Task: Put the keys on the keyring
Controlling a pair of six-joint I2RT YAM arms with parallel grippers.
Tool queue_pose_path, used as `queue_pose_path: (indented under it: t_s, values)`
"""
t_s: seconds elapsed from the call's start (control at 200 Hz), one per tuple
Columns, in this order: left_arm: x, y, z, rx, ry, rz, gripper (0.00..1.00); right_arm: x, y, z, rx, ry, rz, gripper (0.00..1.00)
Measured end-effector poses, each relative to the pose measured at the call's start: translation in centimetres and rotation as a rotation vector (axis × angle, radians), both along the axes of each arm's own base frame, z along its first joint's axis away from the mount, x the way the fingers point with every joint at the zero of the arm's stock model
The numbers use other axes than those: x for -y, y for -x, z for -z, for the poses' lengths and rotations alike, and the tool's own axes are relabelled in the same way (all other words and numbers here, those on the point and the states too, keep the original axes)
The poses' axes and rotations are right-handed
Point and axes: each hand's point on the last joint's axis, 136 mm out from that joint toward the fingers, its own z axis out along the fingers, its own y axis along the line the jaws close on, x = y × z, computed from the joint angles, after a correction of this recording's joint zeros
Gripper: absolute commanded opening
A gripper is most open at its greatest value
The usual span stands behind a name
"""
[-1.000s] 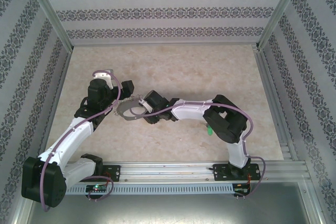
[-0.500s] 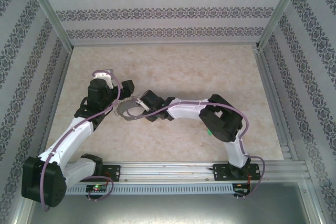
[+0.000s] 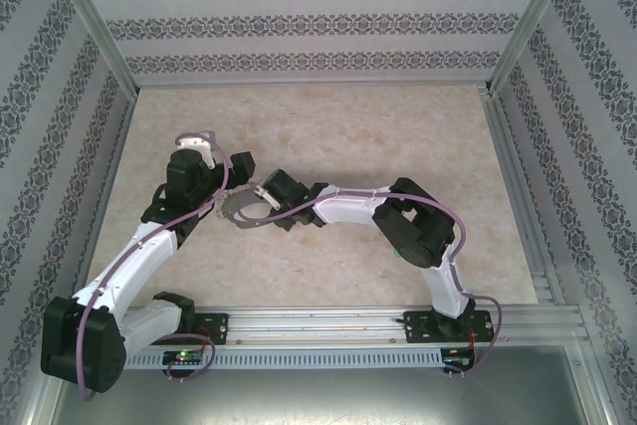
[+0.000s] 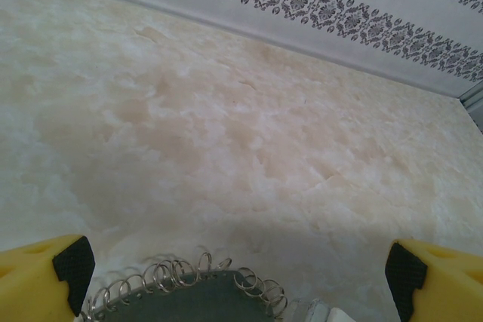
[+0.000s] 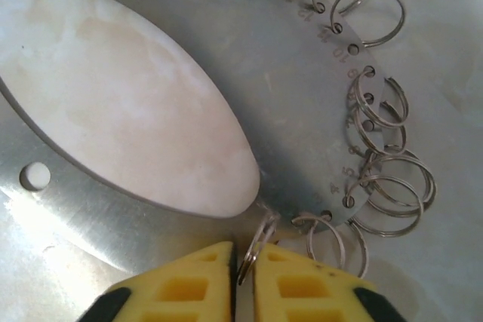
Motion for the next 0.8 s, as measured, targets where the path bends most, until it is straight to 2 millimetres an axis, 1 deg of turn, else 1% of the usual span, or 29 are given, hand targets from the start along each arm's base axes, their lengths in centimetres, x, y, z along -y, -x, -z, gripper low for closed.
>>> queue_pose_path:
  t_s: [0.1,0.22,0.3,0.4,0.505,0.595,0.655,0.704,0.799]
  values:
    - [0.0,0.0,0.0,0.000,0.000,0.000,1.00,-0.1,0.0,-0.1,0.001,-0.002,-0.007,0.00]
    - [0.0,0.0,-0.1,0.002,0.004,-0.003,1.00,0.0,0.0,-0.2,-0.011,-0.011,-0.014,0.00]
    - [-0.1,-0.2,-0.4,0.016,0.018,-0.018,1.00,0.3,0.0,-0.8,-0.031,-0.037,-0.019,0.00]
    - [-0.3,-0.5,-1.0,0.078,0.072,-0.047,1.00,0.9,-0.3,-2.5,-0.063,-0.102,-0.023,0.00]
    - [-0.3,0.3,-0.4,0.145,0.144,-0.049,1.00,1.7,-1.2,-4.8,-0.101,-0.204,-0.025,0.00]
    - [0.4,0.9,-0.1,0.170,0.184,-0.009,1.00,2.2,-1.6,-6.3,-0.133,-0.293,-0.031,0.00]
    - [0.9,1.0,-0.8,0.189,0.201,0.019,1.00,2.7,-1.6,-6.9,-0.161,-0.346,-0.036,0.00]
    - [1.3,1.1,-1.8,0.208,0.212,0.042,1.00,3.1,-1.3,-7.2,-0.189,-0.380,-0.043,0.00]
    - [1.9,1.1,-4.7,0.267,0.230,0.083,1.00,3.7,-0.7,-7.9,-0.223,-0.433,-0.054,0.00]
